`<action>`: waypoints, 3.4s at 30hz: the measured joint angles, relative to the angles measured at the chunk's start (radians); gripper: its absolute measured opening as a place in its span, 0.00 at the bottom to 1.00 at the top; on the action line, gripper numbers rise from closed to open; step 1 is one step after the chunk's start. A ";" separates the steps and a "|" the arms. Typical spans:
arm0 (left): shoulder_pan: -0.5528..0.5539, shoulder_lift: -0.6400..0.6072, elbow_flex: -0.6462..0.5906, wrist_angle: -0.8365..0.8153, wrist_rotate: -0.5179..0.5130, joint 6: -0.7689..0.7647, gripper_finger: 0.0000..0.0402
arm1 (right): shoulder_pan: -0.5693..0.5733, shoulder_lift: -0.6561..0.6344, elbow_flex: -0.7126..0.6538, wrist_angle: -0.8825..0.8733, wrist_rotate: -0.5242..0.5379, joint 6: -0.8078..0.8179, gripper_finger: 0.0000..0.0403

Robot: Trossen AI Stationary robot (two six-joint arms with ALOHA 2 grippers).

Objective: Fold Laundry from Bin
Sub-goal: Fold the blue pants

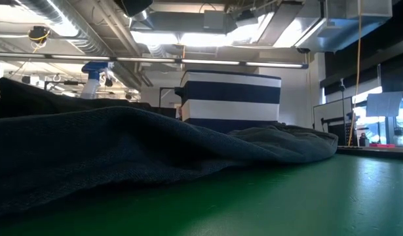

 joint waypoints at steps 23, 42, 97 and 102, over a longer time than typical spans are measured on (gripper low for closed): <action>0.100 0.006 0.001 0.042 0.017 -0.090 0.04 | 0.002 -0.009 0.000 -0.019 0.033 -0.001 0.62; 0.458 -0.132 -0.013 -0.061 0.211 -0.035 0.06 | 0.015 -0.039 0.001 -0.045 0.025 -0.055 0.62; 0.310 -0.136 -0.009 0.026 -0.179 0.008 0.07 | 0.063 -0.121 0.017 -0.091 0.162 -0.165 0.62; 0.344 -0.137 -0.008 0.026 -0.179 0.049 0.07 | 0.058 -0.068 0.016 -0.151 0.185 -0.075 0.62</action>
